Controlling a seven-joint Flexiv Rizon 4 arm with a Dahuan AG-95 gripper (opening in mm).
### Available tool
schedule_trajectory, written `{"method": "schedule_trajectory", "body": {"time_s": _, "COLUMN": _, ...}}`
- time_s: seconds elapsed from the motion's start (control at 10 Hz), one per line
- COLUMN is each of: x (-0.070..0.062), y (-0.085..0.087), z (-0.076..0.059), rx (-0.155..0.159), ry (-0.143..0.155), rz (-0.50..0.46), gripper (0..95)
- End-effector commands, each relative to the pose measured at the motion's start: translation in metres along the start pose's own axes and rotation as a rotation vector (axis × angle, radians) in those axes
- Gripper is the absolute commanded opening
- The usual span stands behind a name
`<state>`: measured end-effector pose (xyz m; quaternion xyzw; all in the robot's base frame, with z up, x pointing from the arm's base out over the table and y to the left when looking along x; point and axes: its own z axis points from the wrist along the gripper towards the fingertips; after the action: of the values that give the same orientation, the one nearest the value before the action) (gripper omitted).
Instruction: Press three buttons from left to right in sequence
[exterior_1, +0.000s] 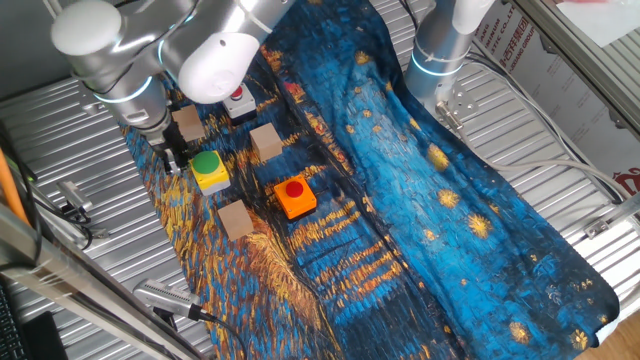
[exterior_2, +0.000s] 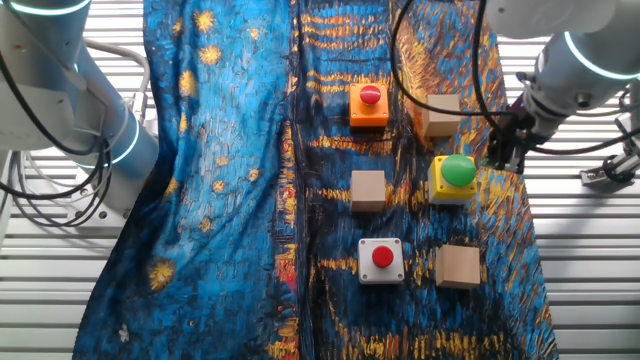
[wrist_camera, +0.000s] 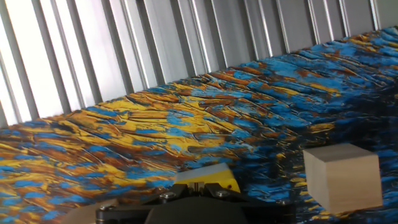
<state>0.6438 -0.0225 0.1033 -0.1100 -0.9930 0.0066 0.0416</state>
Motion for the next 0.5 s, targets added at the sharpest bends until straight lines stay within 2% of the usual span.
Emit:
{"method": "schedule_trajectory", "body": {"time_s": 0.1, "x": 0.0003, "y": -0.0018, "z": 0.002, "rx": -0.003, "ry": 0.0, "rz": -0.004, "gripper": 0.0}}
{"method": "schedule_trajectory", "body": {"time_s": 0.5, "x": 0.003, "y": -0.0088, "z": 0.0085, "rx": -0.005, "ry": -0.001, "rz": -0.016, "gripper": 0.0}}
